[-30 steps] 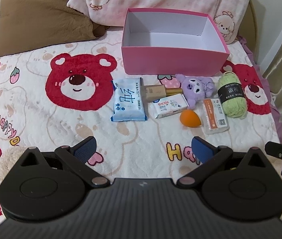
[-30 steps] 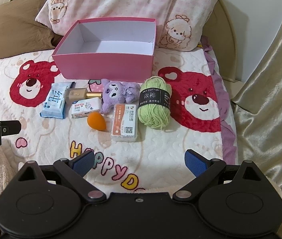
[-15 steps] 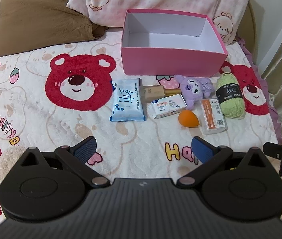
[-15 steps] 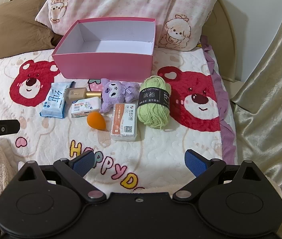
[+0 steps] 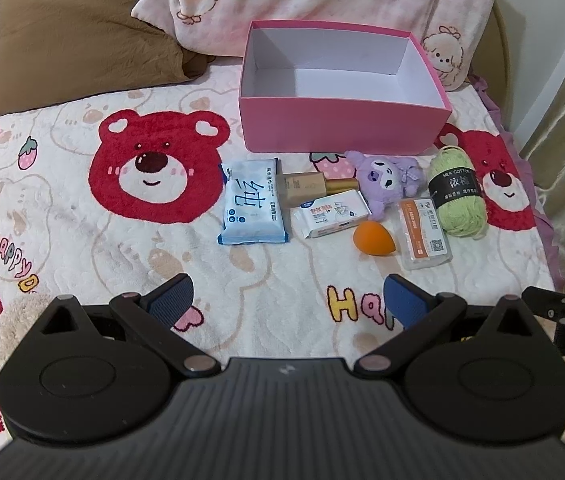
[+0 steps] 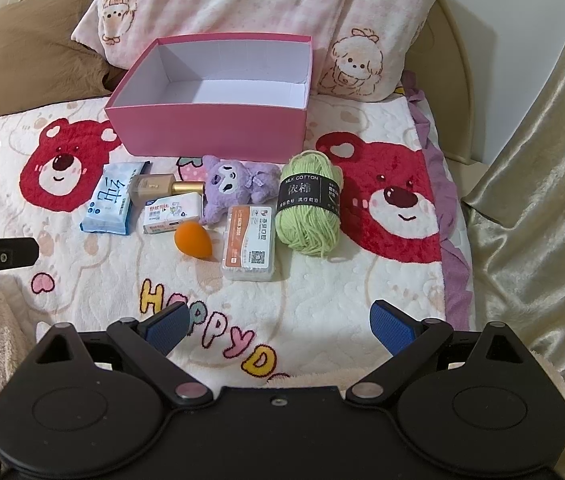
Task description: Organize objects
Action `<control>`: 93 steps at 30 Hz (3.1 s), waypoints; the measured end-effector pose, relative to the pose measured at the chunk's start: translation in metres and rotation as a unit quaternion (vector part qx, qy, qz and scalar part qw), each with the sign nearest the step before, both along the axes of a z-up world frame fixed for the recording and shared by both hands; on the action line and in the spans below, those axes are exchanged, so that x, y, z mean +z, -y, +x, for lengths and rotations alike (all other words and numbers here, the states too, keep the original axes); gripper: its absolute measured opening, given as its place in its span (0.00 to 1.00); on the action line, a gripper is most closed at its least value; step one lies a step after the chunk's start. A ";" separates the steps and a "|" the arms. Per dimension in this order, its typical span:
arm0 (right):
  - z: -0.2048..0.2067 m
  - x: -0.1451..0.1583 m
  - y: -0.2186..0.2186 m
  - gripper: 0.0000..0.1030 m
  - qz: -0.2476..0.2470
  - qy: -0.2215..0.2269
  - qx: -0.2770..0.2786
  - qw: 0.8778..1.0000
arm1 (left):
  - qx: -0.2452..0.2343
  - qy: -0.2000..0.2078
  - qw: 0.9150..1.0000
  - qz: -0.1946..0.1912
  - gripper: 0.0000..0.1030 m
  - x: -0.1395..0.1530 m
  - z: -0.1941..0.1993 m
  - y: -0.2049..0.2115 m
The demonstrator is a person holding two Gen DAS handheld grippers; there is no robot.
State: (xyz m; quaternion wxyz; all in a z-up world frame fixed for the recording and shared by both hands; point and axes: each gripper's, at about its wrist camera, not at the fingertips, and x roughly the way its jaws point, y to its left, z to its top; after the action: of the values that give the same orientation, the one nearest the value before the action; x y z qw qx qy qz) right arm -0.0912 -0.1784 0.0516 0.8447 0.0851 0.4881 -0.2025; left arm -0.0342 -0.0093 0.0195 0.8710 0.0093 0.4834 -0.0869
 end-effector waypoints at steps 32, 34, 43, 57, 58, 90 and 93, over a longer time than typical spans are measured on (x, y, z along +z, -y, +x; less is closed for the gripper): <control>0.053 -0.034 0.025 0.95 0.037 0.088 0.101 0.990 | -0.106 0.000 0.991 -0.078 0.84 -0.007 0.080 0.090; 0.059 -0.049 0.024 0.95 0.033 0.080 0.103 0.991 | -0.104 -0.015 0.989 -0.103 0.84 -0.022 0.088 0.092; 0.068 -0.123 0.034 0.91 0.098 0.092 0.046 0.990 | -0.126 -0.039 0.979 -0.153 0.70 -0.083 0.096 0.097; 0.079 -0.144 0.018 0.71 0.032 0.066 0.055 0.996 | -0.275 -0.081 0.941 -0.180 0.36 -0.131 0.096 0.114; 0.080 -0.144 0.017 0.68 0.026 0.062 0.055 0.996 | -0.272 -0.083 0.943 -0.174 0.36 -0.134 0.096 0.116; 0.046 -0.098 0.003 0.64 -0.004 0.154 0.083 0.985 | -0.255 -0.028 0.951 -0.172 0.36 -0.094 0.060 0.097; 0.042 -0.086 0.001 0.64 -0.008 0.174 0.088 0.981 | -0.255 -0.008 0.952 -0.167 0.36 -0.074 0.053 0.093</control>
State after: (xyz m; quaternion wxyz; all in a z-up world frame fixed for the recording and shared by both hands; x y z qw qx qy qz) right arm -0.0490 -0.1797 -0.0348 0.9320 0.0684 0.3376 -0.1131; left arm 0.0190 -0.1019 -0.0548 0.8050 -0.0139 0.4508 -0.3855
